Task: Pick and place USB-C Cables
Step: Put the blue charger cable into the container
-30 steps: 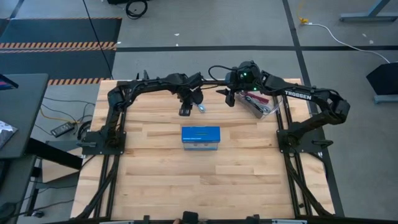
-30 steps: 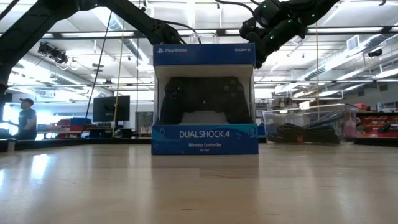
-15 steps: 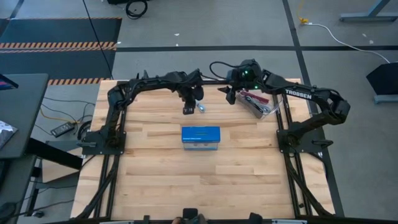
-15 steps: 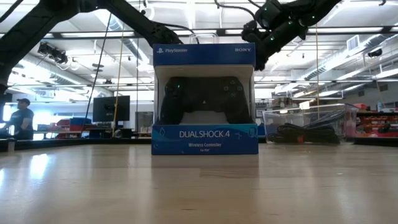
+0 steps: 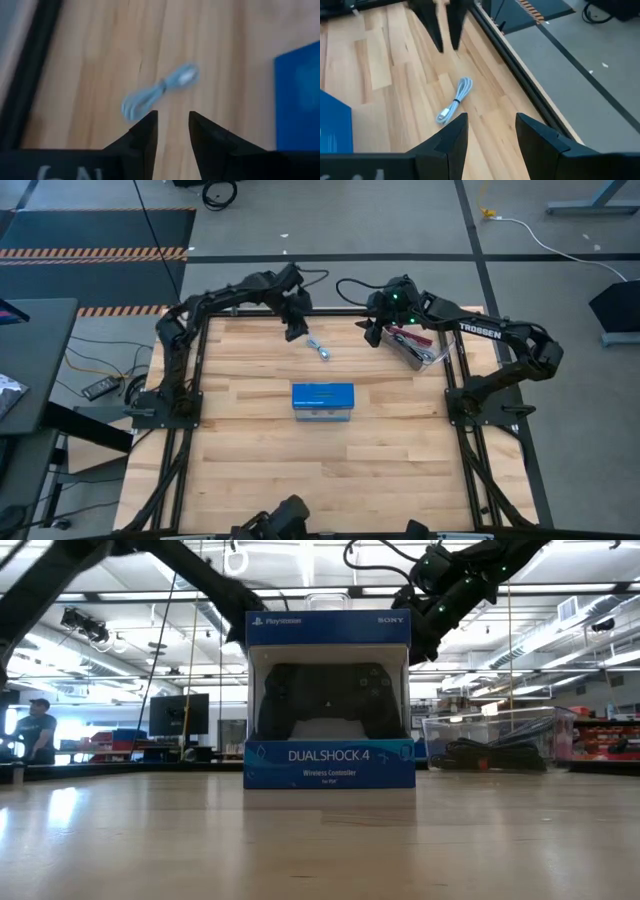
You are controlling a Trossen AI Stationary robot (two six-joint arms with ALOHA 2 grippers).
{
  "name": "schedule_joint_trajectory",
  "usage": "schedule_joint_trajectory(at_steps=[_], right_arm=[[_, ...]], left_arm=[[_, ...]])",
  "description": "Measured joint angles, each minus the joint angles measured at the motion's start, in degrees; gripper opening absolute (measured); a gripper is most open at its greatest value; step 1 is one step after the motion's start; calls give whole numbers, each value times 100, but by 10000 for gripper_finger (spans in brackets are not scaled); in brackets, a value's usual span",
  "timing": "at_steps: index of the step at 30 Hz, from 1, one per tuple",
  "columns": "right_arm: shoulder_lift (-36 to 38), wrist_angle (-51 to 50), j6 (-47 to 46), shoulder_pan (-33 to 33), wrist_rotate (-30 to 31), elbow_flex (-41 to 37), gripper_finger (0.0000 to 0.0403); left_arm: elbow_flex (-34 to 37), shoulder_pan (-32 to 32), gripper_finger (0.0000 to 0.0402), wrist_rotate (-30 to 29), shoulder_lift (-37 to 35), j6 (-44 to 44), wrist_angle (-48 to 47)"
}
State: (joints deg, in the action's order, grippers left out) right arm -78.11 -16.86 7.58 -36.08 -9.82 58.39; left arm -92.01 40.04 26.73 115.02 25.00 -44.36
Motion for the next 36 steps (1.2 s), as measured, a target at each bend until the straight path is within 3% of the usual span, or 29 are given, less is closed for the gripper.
schedule_joint_trajectory(at_steps=[8,15,18,23,29,32,36], right_arm=[[-56,-7,-247,68,-107,7,171],[-380,-499,-156,191,-507,292,171],[-716,-1025,-82,246,-460,627,171],[-1360,-1865,66,386,-431,1240,171],[-2051,-2733,160,560,-167,1749,171],[-2255,-2847,-11,601,-263,1837,171],[-2380,-2857,53,661,-334,1873,171]], left_arm=[[163,-31,85,-471,-1129,-379,826],[1944,-144,70,-473,-2421,-1473,3426],[2711,-223,68,-867,-3022,-1775,4392],[3659,-479,68,-1375,-3830,-1853,4964],[4772,-558,68,-1766,-4352,-2013,6123],[5293,-526,68,-1758,-4389,-2143,7040],[5628,-525,68,-1751,-4393,-2059,7556]])
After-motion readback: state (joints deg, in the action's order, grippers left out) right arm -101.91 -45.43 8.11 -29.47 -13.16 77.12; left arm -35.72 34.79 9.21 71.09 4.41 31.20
